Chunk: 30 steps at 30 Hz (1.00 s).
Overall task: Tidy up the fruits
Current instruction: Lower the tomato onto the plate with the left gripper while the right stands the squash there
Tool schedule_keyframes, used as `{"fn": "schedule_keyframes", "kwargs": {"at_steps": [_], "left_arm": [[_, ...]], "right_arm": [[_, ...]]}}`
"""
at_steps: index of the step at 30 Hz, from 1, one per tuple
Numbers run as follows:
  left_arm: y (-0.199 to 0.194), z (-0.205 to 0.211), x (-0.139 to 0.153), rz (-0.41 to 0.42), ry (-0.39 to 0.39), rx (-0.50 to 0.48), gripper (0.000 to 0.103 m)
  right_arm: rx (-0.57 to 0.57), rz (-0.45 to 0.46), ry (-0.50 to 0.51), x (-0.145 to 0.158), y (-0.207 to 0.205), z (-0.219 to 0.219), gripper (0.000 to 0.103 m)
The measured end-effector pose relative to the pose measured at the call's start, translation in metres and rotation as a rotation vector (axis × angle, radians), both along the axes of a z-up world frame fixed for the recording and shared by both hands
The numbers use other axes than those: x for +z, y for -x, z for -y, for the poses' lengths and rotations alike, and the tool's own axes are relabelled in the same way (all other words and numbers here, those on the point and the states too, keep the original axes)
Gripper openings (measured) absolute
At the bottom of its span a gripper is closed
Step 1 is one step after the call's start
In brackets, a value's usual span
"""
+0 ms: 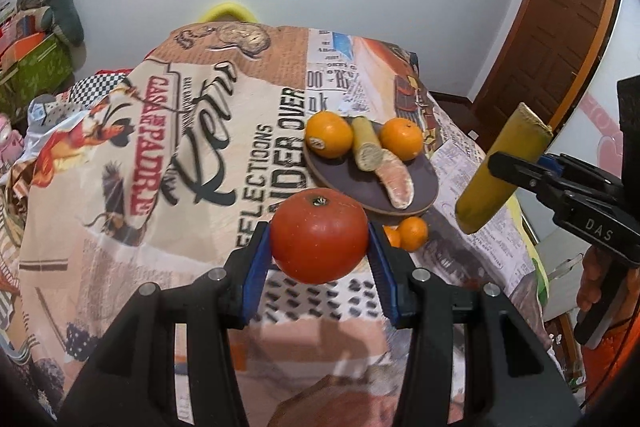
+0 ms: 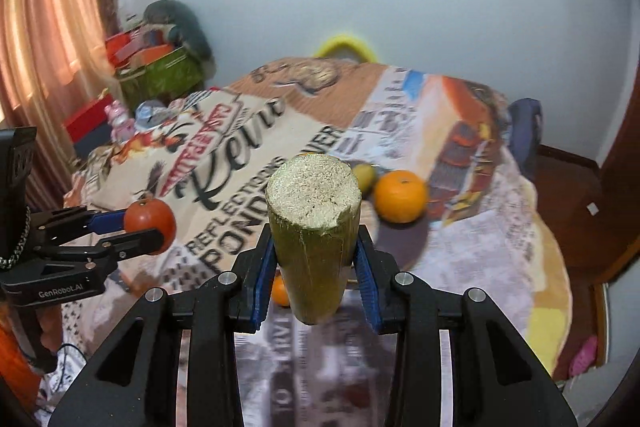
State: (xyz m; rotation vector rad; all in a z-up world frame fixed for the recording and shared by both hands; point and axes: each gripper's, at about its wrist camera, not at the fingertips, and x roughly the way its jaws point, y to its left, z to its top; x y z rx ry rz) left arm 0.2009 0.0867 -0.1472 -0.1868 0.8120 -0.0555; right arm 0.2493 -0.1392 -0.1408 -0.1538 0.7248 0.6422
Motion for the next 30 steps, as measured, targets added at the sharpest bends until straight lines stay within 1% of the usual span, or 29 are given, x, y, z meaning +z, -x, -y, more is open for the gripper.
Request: {"fn": "schedule_keyframes", "kwargs": {"at_steps": [5,13,18,24,30], "left_arm": [[-0.018,0.011,0.002,0.004,-0.001,-0.009,0.047],[-0.058,0.023,0.001,0.003,-0.003,-0.036,0.047],[-0.081,0.029,-0.010,-0.015,-0.012,-0.047,0.047],[-0.106,0.031,-0.031,-0.054,-0.018,-0.059,0.047],[-0.122,0.033,-0.048,-0.092,0.003,-0.074,0.047]], "right_arm": [[-0.040,0.018,-0.005,0.001,-0.010,0.020,0.034],[-0.081,0.032,0.005,-0.010,-0.035,0.030,0.034],[-0.082,0.010,0.017,-0.025,-0.050,0.028,0.034],[-0.072,-0.006,0.044,-0.041,-0.068,0.020,0.034],[-0.054,-0.020,0.061,-0.054,-0.080,0.011,0.034]]}}
